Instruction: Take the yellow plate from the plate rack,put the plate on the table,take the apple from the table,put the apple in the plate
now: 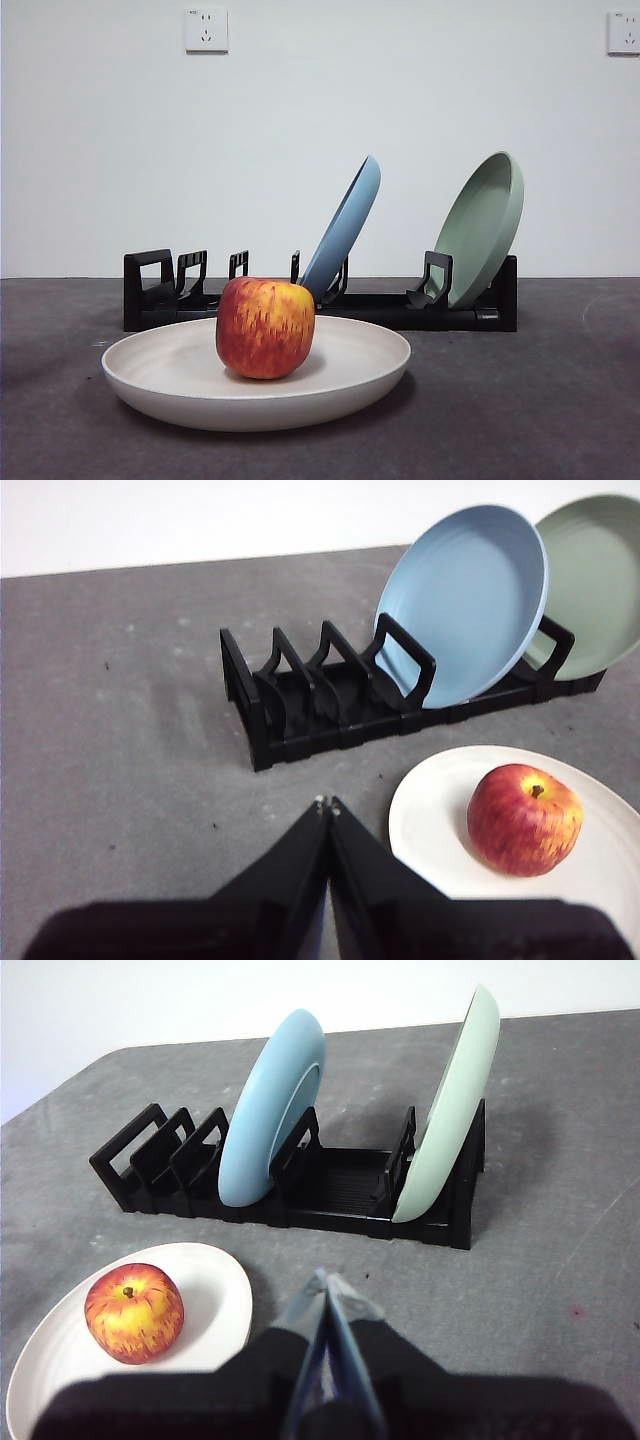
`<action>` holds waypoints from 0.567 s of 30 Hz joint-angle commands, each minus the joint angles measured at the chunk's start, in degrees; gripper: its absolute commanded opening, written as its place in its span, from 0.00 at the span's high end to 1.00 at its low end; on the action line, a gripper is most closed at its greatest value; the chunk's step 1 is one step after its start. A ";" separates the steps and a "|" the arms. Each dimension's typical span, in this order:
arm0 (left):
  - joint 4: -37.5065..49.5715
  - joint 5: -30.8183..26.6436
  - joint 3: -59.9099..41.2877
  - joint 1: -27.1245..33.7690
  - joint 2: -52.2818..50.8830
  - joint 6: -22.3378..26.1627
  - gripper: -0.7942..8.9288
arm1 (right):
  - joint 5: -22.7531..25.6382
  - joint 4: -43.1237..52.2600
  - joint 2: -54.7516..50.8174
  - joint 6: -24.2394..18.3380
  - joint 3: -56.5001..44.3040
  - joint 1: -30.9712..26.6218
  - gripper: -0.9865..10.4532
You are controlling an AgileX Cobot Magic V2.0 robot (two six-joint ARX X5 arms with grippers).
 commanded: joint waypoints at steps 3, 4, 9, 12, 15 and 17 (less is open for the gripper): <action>-0.74 0.11 -0.39 0.07 -0.02 -0.52 0.92 | 0.15 0.31 -0.09 0.55 -0.35 0.09 0.91; -0.83 0.13 -0.39 0.07 -0.02 -0.52 0.92 | 0.15 0.31 -0.09 0.55 -0.35 0.09 0.91; -1.27 -0.02 -0.39 0.13 -0.39 0.52 0.92 | 0.15 0.31 -0.07 0.55 -0.35 0.09 0.91; -1.44 -0.63 -0.39 2.25 -2.19 3.82 0.92 | 0.13 0.31 -0.09 0.55 -0.35 0.09 0.91; -1.31 -0.68 -0.72 6.08 -3.69 4.57 0.92 | 0.15 0.31 -0.09 0.52 -0.35 0.09 0.91; -0.57 -0.66 -1.46 9.25 -4.92 5.60 0.92 | 0.15 0.31 -0.07 0.52 -0.35 0.09 0.91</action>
